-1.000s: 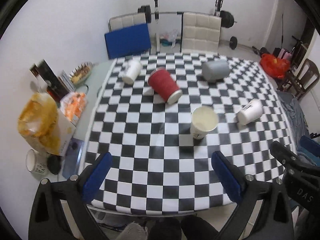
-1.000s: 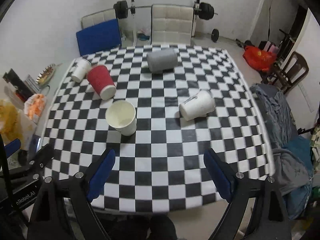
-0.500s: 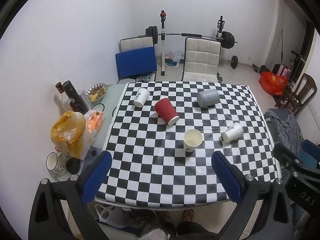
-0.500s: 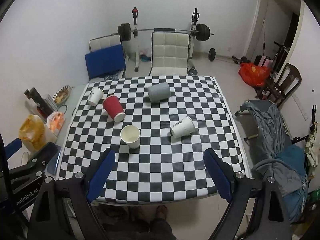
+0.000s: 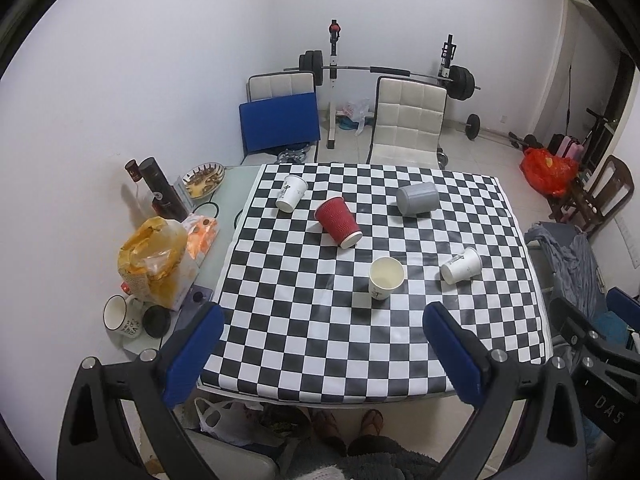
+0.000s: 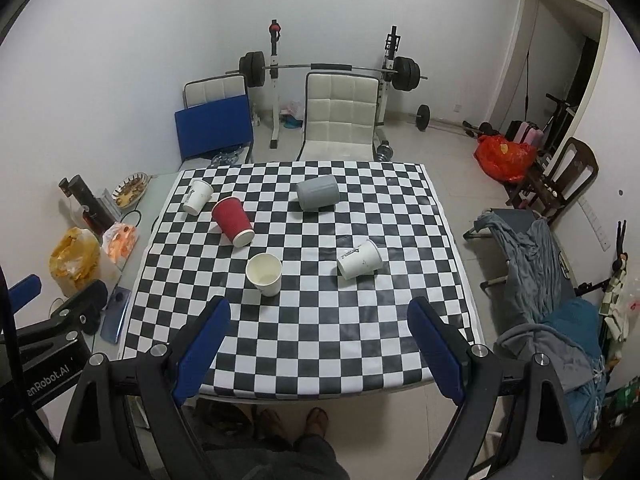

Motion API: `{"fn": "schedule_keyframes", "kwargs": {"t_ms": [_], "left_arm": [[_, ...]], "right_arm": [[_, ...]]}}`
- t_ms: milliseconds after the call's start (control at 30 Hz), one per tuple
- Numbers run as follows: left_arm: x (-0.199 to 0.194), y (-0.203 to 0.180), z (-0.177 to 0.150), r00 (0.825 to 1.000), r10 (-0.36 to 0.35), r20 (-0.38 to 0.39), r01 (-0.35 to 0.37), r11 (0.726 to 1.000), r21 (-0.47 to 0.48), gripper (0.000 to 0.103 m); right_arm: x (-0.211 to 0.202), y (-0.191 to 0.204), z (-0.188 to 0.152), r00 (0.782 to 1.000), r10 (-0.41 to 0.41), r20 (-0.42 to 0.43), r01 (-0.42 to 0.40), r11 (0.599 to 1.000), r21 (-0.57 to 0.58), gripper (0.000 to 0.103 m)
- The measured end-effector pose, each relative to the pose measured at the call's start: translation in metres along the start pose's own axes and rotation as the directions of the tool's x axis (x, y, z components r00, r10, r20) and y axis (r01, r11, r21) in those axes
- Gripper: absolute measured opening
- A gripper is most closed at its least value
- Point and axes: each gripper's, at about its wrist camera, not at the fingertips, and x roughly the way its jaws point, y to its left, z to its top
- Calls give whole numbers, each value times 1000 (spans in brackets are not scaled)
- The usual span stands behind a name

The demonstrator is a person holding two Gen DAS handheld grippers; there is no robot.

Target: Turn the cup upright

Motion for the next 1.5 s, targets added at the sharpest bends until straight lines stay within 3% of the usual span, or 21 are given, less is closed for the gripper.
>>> {"fn": "schedule_keyframes", "kwargs": {"t_ms": [1500], "left_arm": [[-12, 6, -1, 1000, 7, 3, -7, 1000, -4, 102]], "right_arm": [[4, 3, -7, 1000, 22, -21, -22, 1000, 4, 92]]}}
